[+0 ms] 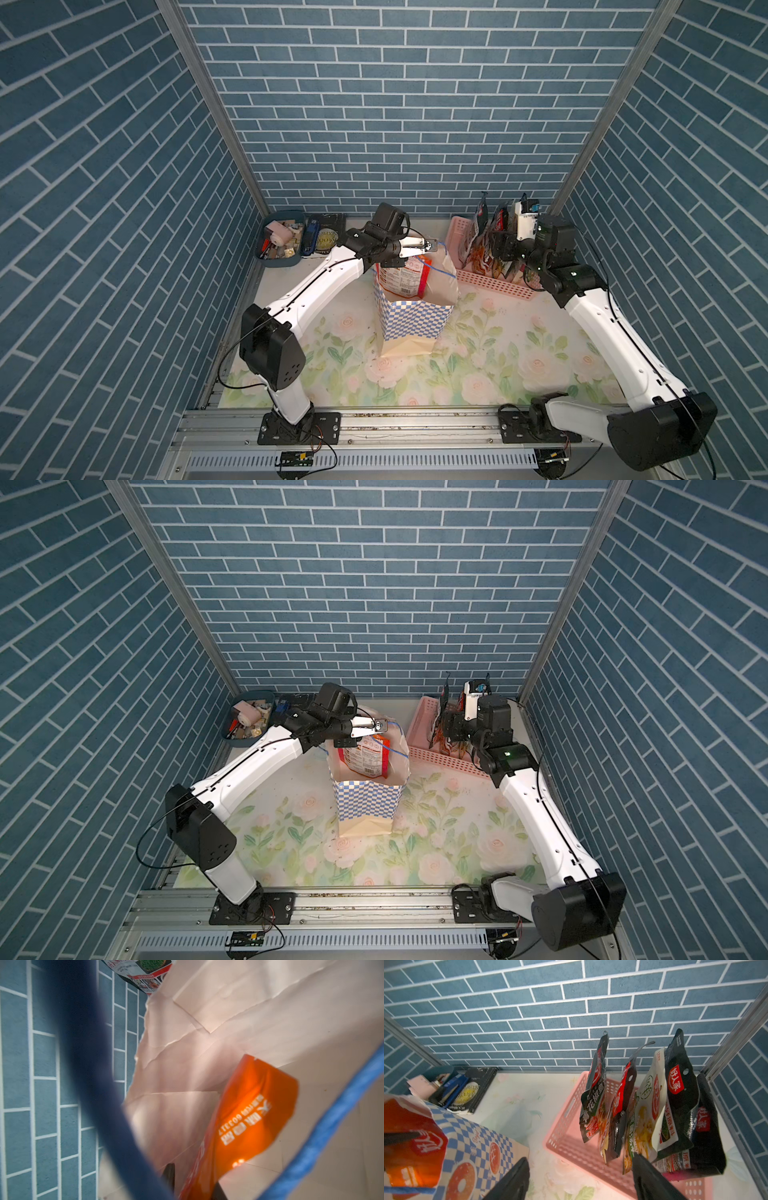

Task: Place the condiment packets inside the bag
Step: Adjust the paper bag at the center of the board.

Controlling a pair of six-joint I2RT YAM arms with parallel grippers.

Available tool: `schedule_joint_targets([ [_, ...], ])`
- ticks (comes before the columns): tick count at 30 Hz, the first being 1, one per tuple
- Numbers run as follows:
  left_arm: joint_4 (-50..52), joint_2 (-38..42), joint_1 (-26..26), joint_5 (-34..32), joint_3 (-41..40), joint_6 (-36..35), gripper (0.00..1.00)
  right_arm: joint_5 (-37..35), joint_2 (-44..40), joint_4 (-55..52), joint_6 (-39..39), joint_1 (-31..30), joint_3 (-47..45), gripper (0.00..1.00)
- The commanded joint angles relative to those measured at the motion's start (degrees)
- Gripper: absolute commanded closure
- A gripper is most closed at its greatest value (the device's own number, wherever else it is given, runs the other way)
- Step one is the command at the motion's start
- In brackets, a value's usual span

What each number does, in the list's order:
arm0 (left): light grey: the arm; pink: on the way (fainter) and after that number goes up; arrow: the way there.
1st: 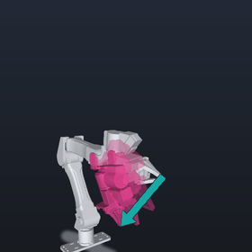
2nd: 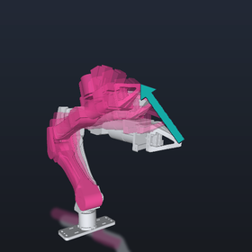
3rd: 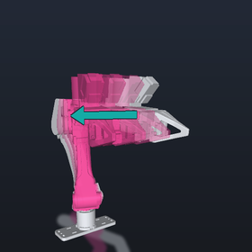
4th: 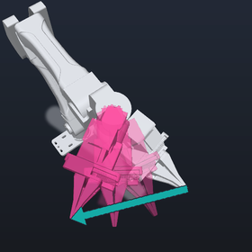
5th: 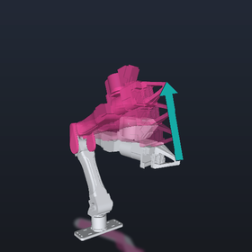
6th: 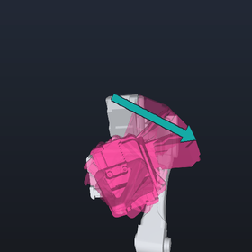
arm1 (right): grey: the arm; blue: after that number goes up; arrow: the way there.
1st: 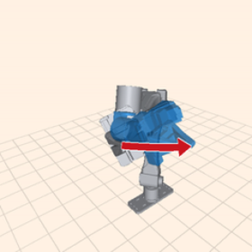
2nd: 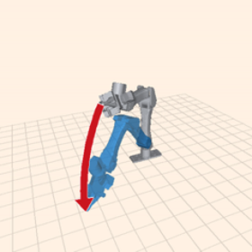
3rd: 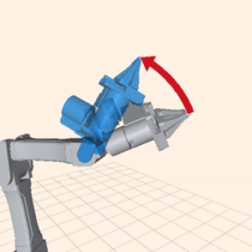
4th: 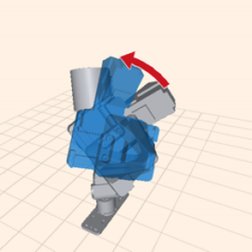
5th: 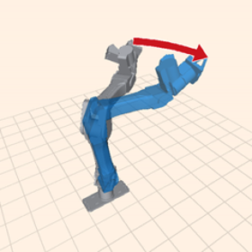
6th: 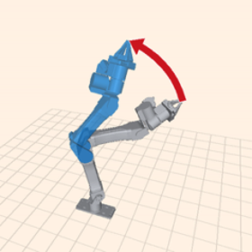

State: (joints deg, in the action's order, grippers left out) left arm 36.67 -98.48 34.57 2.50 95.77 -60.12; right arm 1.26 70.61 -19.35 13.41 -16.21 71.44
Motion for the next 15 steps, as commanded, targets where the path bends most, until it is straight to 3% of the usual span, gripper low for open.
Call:
schedule_joint_targets([
  [1, -0.3, 0.8, -0.5, 0.4, -0.6, 2.9, 0.84, -0.2, 2.2, -3.3, 7.2, 0.2, 4.1, 0.25],
  [5, -2.1, 1.6, -0.7, 0.0, 0.5, 8.3, 1.00, -0.1, 6.2, -4.5, 10.3, 0.0, 7.7, 0.28],
  [9, -2.6, 0.3, -0.8, -5.8, 4.3, 20.7, 1.00, -0.9, 10.6, -4.7, 12.2, -1.8, 11.4, 0.29],
  [15, -0.1, 0.0, -1.0, -8.0, 4.1, 26.5, 1.00, -3.7, 16.4, -4.6, 15.5, -2.5, 14.6, 0.26],
])
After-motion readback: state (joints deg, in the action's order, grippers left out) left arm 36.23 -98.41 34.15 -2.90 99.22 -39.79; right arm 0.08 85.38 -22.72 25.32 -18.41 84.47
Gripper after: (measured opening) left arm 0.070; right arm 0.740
